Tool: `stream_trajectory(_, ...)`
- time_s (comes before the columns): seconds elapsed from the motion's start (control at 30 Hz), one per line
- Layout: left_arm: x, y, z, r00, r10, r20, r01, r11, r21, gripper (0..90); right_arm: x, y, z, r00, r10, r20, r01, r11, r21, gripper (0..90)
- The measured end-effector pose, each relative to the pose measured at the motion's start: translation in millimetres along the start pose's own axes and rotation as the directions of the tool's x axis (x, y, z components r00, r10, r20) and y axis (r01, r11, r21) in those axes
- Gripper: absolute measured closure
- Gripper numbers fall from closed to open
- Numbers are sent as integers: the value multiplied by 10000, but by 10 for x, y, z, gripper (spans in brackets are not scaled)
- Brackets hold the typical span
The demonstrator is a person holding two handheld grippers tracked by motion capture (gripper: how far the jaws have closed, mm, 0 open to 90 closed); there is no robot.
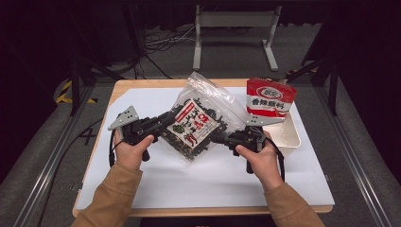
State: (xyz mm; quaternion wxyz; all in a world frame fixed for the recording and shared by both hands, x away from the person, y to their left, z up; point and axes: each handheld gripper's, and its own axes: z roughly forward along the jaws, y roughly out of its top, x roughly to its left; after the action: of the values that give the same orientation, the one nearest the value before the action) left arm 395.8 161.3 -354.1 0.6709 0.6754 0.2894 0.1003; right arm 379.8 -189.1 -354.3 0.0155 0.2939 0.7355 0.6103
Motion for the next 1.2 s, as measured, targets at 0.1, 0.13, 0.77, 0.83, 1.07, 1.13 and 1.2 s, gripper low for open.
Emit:
stream_trajectory(0.1, 14, 4, -12, 9996, -241, 138, 242, 9997, -18, 709, 18, 26, -31, 10000, -93, -11, 93, 9999, 56, 794)
stream_trajectory(0.13, 20, 4, -15, 9992, -331, 207, 332, 9994, -49, 692, 20, 33, -40, 9999, -112, -12, 112, 9999, 84, 794)
stream_trajectory(0.77, 34, 51, -85, 9983, 565, -115, -537, 9843, 1679, 333, 78, 290, -422, 9840, -1444, 1040, 1241, 9757, 1806, 794)
stream_trajectory(0.83, 77, 56, -123, 9989, 420, -220, -379, 9860, 1625, 323, 77, 324, -480, 9798, -1594, 1211, 1336, 9711, 1976, 794)
stream_trajectory(1.07, 158, 51, -195, 9998, 179, -130, -151, 9807, 1949, 304, 87, 418, -640, 9686, -1908, 1597, 1519, 9618, 2275, 793)
stream_trajectory(1.13, 187, 46, -212, 9996, 227, -141, -193, 9786, 2048, 288, 90, 455, -689, 9652, -1997, 1690, 1561, 9581, 2403, 794)
stream_trajectory(1.2, 215, 38, -240, 9989, 360, -303, -283, 9740, 2249, 281, 93, 482, -725, 9623, -2059, 1777, 1586, 9555, 2487, 794)
